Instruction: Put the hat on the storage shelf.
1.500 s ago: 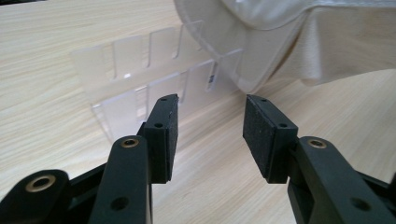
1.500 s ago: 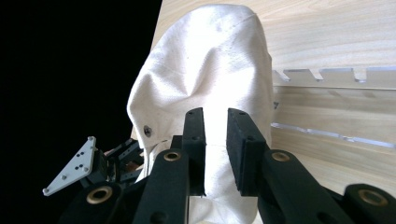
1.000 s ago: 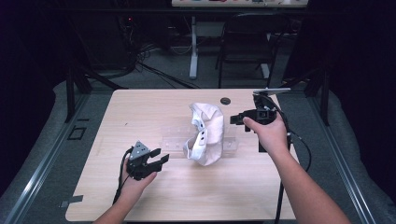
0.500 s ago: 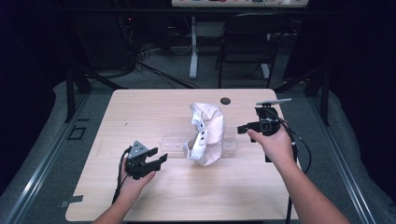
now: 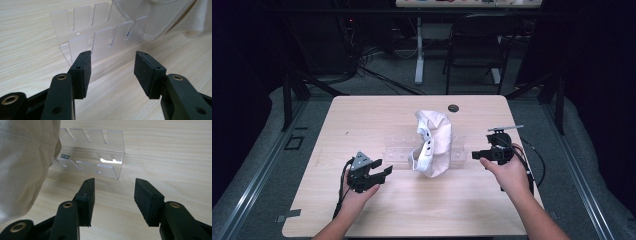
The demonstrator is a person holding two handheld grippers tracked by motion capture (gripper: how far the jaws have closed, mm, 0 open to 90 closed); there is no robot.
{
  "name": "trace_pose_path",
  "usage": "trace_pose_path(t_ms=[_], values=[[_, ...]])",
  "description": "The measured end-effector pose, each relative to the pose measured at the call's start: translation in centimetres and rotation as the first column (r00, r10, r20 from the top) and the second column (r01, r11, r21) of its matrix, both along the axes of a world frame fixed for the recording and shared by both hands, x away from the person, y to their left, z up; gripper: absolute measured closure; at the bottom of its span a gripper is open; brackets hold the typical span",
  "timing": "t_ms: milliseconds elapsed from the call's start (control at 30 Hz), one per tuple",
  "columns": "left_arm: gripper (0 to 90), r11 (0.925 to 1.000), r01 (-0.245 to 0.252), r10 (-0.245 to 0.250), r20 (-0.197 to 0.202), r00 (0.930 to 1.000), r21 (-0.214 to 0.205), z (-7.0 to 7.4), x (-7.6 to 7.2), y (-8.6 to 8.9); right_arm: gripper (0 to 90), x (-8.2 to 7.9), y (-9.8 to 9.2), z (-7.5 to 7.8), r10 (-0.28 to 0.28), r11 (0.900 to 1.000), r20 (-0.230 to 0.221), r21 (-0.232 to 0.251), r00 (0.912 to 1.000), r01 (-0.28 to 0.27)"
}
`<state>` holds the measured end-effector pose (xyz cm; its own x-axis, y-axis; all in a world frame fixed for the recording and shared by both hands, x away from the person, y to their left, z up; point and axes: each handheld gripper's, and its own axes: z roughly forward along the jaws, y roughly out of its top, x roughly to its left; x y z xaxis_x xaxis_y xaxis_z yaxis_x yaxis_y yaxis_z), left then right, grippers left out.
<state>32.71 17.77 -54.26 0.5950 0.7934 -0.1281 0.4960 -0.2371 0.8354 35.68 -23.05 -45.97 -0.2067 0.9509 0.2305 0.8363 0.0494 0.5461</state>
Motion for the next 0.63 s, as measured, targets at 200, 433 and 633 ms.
trace_pose_path(t_ms=[200, 433, 633], values=[[47.7, 0.9998, 0.01, -0.01, 0.0, 0.9999, 0.015, -0.1, -0.1, -0.3, 48.0, -1.8, -0.2, -1.7, -0.006, 0.9995, 0.06, -0.031, 0.9982, 0.008], [47.3, 0.9992, 0.022, -0.022, 0.004, 0.9997, 0.032, -0.3, -0.1, -0.6, 46.5, -4.0, -0.4, -3.8, -0.021, 0.9964, 0.132, -0.079, 0.991, 0.032], [46.9, 0.9986, 0.041, -0.041, 0.001, 0.9991, 0.033, -0.5, -0.1, -1.1, 44.7, -5.5, -0.8, -6.1, -0.057, 0.9931, 0.166, -0.092, 0.9845, 0.073]])
